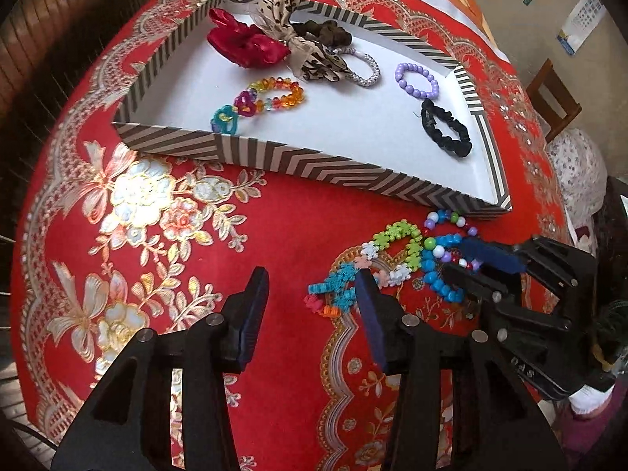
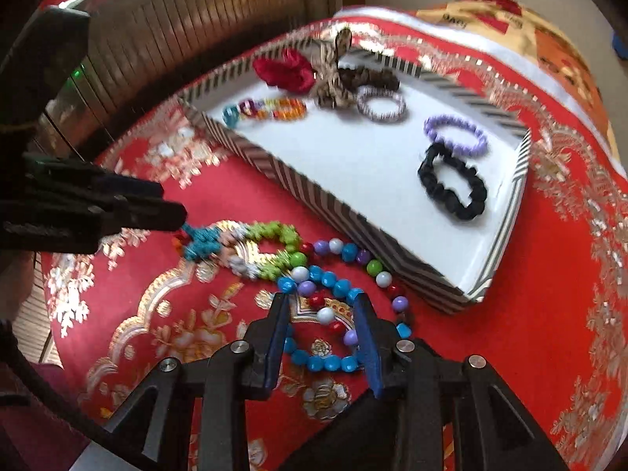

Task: Organize jewelry
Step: 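Grasp the green-teal bracelet with the left tool while the right tool grasps the rainbow bead bracelet, then lower both held bracelets into the white tray and open both tools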

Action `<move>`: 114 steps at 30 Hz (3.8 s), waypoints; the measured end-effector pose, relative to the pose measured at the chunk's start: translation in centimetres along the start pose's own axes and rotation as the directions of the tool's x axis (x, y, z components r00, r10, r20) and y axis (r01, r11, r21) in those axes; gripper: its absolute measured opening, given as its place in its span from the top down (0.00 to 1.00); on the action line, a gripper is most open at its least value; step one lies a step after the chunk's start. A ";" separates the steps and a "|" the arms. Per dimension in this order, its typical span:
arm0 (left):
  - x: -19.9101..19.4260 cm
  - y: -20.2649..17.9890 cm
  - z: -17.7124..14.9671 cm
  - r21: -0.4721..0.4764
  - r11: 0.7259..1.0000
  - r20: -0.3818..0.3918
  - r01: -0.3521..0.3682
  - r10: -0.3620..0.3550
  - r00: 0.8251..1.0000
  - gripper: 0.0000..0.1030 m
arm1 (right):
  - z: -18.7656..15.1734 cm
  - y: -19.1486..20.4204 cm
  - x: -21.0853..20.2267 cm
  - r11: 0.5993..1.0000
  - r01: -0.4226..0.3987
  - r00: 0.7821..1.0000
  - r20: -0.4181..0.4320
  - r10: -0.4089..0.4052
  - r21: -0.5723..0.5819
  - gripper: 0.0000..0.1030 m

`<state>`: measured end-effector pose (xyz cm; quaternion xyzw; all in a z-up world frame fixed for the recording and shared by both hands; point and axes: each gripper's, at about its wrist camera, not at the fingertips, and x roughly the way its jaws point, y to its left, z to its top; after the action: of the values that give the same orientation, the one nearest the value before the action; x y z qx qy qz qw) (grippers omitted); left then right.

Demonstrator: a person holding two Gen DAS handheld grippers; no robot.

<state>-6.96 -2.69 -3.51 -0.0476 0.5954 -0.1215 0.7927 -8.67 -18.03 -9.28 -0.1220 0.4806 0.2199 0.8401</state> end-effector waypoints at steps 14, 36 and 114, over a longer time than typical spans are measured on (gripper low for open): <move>2.5 -4.3 2.0 0.240 0.971 -0.034 0.004 0.004 0.999 0.55 | -0.8 -3.7 -6.0 0.929 -0.209 0.967 0.207 0.150 0.305 0.92; -2.5 -3.7 2.1 0.189 0.981 0.082 0.043 -0.059 0.995 0.88 | -0.9 -4.3 -11.5 0.889 -0.286 0.918 0.368 0.148 0.357 0.92; 2.7 1.7 11.6 0.016 0.999 0.100 -0.047 0.045 0.994 0.66 | 10.4 -8.7 4.4 0.900 -0.090 0.994 0.094 0.055 0.426 0.90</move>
<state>5.04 -2.50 -3.05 -0.0328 0.5548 -0.1060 0.8245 5.30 -20.19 -7.86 0.0931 0.4874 0.1443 0.8561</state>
